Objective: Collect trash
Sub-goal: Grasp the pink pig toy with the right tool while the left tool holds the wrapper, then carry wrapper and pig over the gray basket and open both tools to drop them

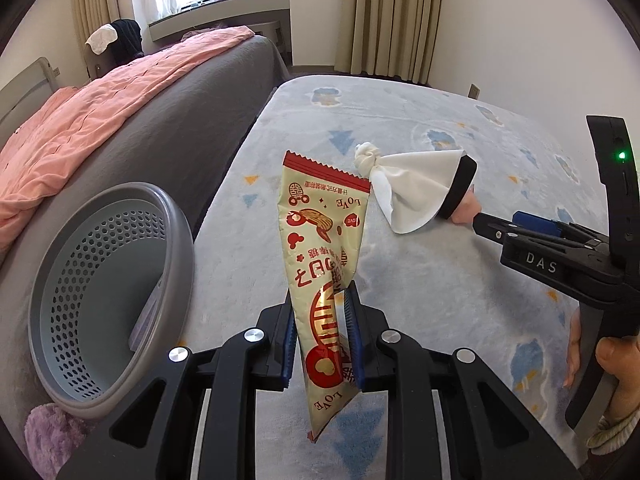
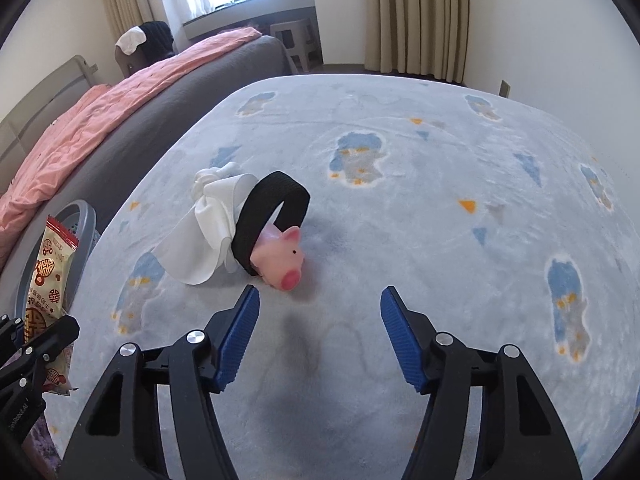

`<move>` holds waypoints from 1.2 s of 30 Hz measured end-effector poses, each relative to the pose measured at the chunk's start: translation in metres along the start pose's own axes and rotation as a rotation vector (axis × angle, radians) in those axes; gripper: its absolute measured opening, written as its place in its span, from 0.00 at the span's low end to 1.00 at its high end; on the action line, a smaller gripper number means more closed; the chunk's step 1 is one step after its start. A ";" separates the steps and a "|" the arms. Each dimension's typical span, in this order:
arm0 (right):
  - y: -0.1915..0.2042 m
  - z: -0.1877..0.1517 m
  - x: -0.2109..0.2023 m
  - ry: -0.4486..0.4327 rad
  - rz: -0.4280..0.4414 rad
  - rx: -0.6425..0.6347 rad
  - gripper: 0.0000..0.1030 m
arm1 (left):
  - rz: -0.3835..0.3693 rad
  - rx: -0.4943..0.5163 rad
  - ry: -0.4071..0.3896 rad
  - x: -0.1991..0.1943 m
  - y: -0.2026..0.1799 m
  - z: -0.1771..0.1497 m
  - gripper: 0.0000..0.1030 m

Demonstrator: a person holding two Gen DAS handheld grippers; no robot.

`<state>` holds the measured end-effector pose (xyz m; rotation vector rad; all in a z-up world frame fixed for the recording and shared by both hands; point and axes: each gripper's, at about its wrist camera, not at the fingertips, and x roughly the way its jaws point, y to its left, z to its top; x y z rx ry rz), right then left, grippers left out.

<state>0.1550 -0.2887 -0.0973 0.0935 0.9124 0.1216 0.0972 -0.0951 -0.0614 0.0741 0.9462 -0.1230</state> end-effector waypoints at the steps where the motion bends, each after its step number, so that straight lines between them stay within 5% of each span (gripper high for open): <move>1: 0.001 0.001 0.002 -0.002 0.006 -0.005 0.60 | 0.000 0.001 0.001 0.000 0.000 0.000 0.21; 13: 0.011 0.007 0.021 0.015 0.024 -0.063 0.40 | 0.005 0.005 0.009 0.007 0.000 0.001 0.21; 16: 0.016 0.010 0.023 0.015 0.044 -0.071 0.27 | 0.007 0.007 0.009 0.007 0.000 0.001 0.21; 27: 0.025 -0.003 0.001 0.006 0.037 -0.079 0.24 | -0.003 0.016 -0.011 -0.001 0.002 -0.005 0.21; 36: 0.019 -0.041 -0.030 0.031 0.013 0.047 0.24 | -0.039 0.013 -0.028 -0.022 0.016 -0.021 0.21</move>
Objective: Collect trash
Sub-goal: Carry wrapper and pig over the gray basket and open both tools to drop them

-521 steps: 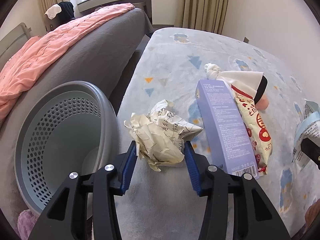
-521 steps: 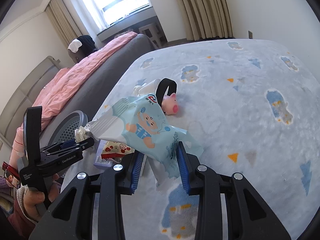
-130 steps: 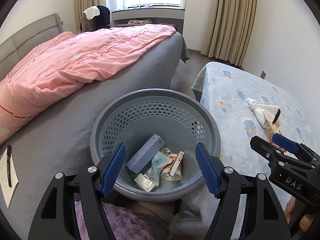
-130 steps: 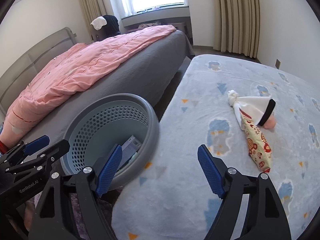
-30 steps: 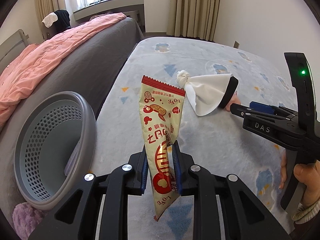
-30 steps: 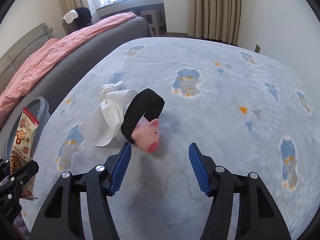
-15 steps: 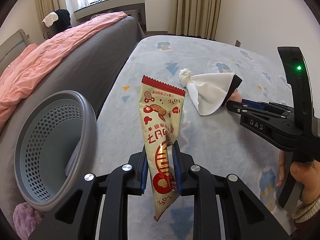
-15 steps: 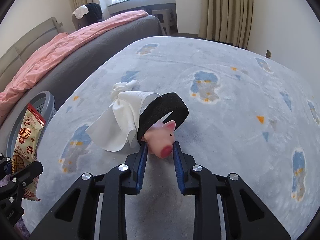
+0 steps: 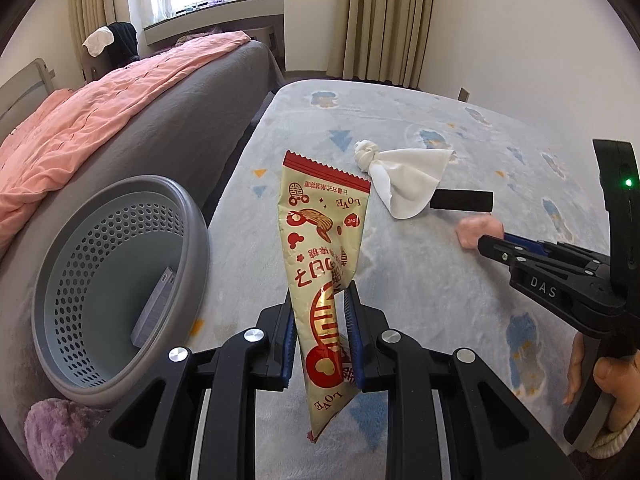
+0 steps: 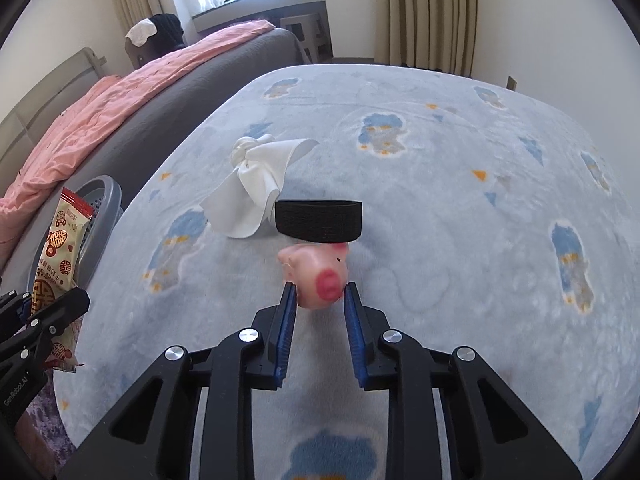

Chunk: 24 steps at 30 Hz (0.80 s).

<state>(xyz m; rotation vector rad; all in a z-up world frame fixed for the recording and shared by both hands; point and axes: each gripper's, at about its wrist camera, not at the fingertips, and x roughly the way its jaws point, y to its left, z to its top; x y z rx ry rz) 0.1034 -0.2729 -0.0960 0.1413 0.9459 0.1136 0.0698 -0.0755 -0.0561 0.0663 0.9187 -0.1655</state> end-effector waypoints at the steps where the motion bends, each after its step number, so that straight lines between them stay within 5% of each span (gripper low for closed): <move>1: -0.001 -0.007 -0.003 0.000 0.005 0.029 0.23 | 0.000 0.001 -0.003 -0.003 0.001 -0.002 0.21; 17: 0.016 -0.056 -0.022 -0.002 -0.013 0.125 0.26 | -0.008 -0.012 -0.019 -0.027 0.028 -0.021 0.21; 21: 0.015 -0.056 -0.022 -0.019 -0.028 0.128 0.43 | -0.006 -0.014 -0.021 -0.030 0.030 -0.023 0.21; 24: 0.016 -0.052 -0.020 -0.028 -0.040 0.117 0.43 | -0.004 -0.016 -0.020 -0.030 0.032 -0.024 0.21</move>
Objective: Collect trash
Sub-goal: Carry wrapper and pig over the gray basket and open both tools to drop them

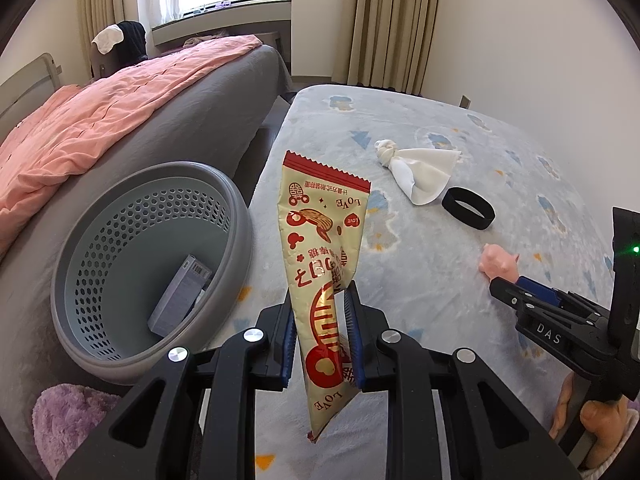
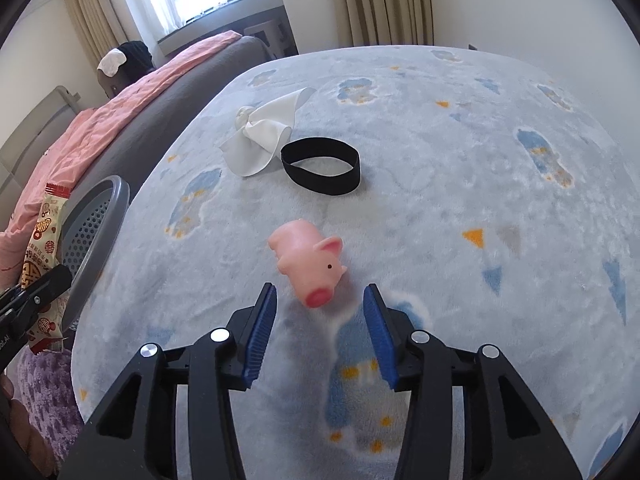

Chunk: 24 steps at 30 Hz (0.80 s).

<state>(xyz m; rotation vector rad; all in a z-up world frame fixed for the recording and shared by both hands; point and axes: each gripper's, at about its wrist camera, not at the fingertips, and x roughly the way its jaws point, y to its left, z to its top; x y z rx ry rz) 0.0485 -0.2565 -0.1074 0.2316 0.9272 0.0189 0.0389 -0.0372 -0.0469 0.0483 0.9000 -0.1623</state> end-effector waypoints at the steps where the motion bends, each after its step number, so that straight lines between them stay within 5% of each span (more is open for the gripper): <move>1: 0.001 0.002 0.001 -0.004 -0.002 -0.003 0.43 | 0.000 0.000 0.000 0.000 0.000 0.000 0.21; 15: 0.038 0.003 -0.003 -0.034 -0.021 -0.123 0.31 | -0.010 -0.010 0.003 -0.003 0.012 -0.003 0.21; 24: 0.108 -0.004 -0.013 -0.042 0.127 -0.123 0.31 | 0.038 -0.060 0.001 -0.010 0.074 -0.010 0.21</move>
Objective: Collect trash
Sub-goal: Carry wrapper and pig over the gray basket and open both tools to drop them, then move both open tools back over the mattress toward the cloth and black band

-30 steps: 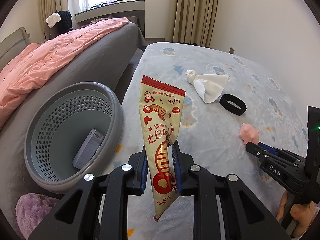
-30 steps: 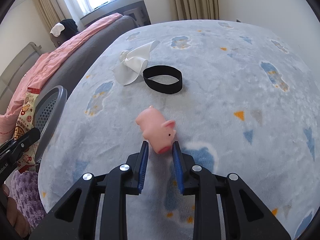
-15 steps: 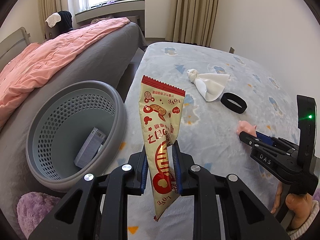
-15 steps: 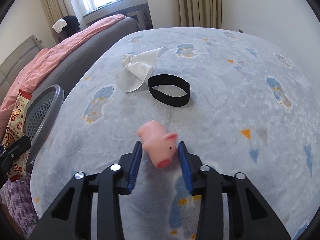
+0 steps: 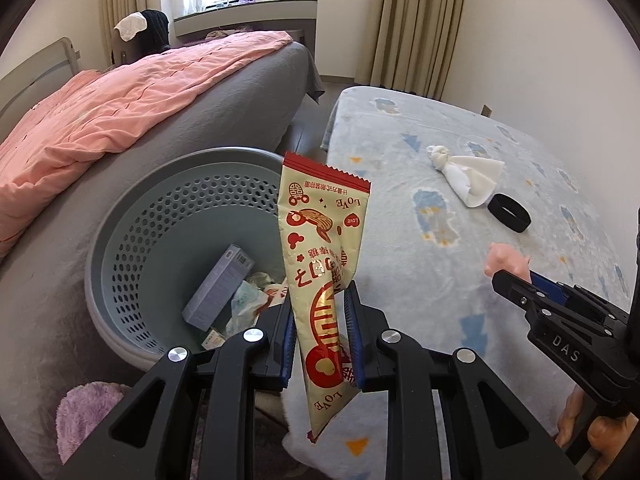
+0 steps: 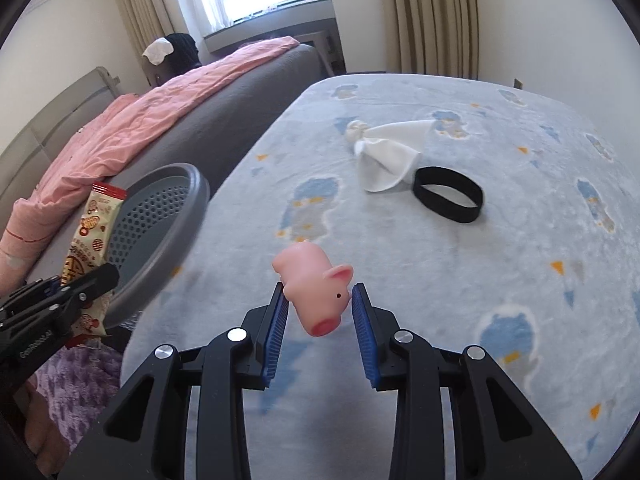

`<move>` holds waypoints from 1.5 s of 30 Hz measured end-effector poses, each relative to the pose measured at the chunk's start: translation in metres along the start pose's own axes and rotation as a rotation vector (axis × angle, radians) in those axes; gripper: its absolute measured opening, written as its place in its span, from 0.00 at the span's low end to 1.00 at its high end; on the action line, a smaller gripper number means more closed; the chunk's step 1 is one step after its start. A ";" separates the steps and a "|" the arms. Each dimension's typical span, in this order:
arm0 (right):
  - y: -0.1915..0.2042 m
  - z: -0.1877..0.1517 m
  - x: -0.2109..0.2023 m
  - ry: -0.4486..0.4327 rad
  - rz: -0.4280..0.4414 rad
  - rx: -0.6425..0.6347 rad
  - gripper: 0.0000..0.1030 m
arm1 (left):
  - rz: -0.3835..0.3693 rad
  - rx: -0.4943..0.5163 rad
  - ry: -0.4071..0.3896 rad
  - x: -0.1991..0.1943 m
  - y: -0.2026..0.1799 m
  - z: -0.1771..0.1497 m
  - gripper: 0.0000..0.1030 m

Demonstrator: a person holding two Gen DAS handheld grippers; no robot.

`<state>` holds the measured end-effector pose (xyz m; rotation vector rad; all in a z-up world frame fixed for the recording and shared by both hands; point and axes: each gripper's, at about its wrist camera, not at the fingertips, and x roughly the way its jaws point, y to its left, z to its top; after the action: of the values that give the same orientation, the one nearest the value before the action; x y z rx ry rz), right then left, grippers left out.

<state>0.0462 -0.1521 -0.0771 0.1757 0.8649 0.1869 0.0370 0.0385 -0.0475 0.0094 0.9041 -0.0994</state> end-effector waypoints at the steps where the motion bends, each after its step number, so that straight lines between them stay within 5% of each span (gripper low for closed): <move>1: 0.010 0.002 0.002 0.002 0.018 -0.008 0.31 | 0.008 -0.006 0.000 0.000 0.007 0.000 0.21; 21: 0.143 0.053 0.055 0.041 0.216 -0.140 0.32 | 0.101 -0.077 0.021 0.019 0.125 0.024 0.23; 24: 0.149 0.055 0.063 0.058 0.227 -0.146 0.34 | 0.103 -0.091 0.025 0.023 0.131 0.026 0.27; 27: 0.151 0.054 0.065 0.051 0.211 -0.148 0.38 | 0.114 -0.108 0.018 0.025 0.136 0.026 0.48; 45: 0.152 0.046 0.058 0.023 0.156 -0.174 0.54 | 0.168 -0.116 0.013 0.016 0.139 0.017 0.59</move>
<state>0.1047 0.0051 -0.0559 0.0781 0.8533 0.4096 0.0725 0.1745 -0.0548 -0.0215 0.9175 0.1099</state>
